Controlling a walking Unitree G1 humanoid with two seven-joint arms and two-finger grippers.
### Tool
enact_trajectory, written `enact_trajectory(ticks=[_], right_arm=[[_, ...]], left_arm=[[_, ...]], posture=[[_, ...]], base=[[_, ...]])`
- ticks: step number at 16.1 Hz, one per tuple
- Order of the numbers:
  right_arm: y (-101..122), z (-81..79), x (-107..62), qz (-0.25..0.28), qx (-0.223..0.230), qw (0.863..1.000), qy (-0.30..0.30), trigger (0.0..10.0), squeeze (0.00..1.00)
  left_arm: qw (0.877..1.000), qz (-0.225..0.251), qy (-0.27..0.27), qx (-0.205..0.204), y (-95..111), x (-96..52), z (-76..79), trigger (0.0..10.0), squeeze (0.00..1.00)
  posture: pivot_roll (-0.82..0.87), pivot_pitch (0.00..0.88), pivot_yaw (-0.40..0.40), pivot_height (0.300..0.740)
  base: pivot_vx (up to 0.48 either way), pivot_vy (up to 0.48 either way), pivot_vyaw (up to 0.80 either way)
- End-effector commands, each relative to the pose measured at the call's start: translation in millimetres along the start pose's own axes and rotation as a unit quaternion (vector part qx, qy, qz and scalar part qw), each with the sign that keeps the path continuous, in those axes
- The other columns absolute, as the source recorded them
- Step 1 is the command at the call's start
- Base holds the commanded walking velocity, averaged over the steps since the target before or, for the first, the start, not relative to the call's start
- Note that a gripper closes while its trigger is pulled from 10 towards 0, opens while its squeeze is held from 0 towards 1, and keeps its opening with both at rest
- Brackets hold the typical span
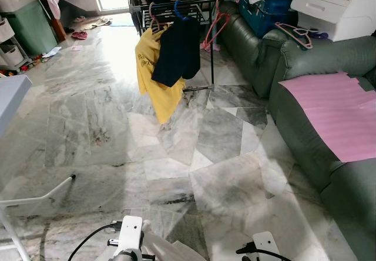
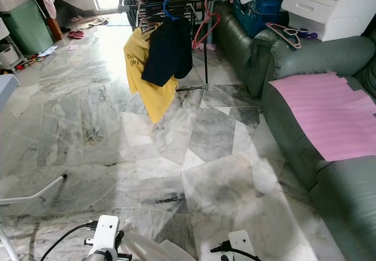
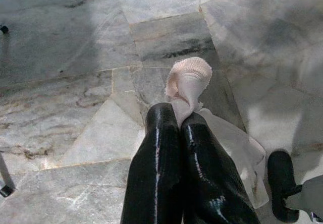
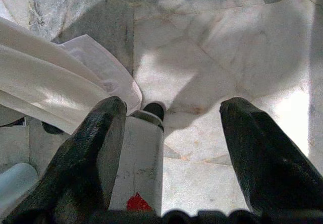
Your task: Hang hanger
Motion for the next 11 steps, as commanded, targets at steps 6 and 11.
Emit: enact_trajectory(ticks=[6,11], right_arm=[[-0.5,6.9,-1.7,0.0,-0.024,1.0,0.007,10.0,0.0],[-0.5,6.9,-1.7,0.0,-0.024,1.0,0.007,10.0,0.0]], left_arm=[[0.997,0.001,-0.021,0.074,53.4,21.6,-27.3,10.0,0.0],[0.997,0.001,-0.021,0.074,53.4,21.6,-27.3,10.0,0.0]], posture=[[-0.12,0.06,0.046,0.74],[-0.12,0.06,0.046,0.74]], base=[[0.339,0.0,0.36],[0.409,0.0,0.44]])
Point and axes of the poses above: a point about 5 cm out from each wrist's last joint towards the gripper, its own x axis pointing out of the wrist towards the gripper, its own y axis along the axis of the wrist's last joint, z = x × y, the point moved 5 cm from there along x, pointing out of the wrist towards the gripper, and after that the axes turned 9 degrees about x, right-handed, at the moved point
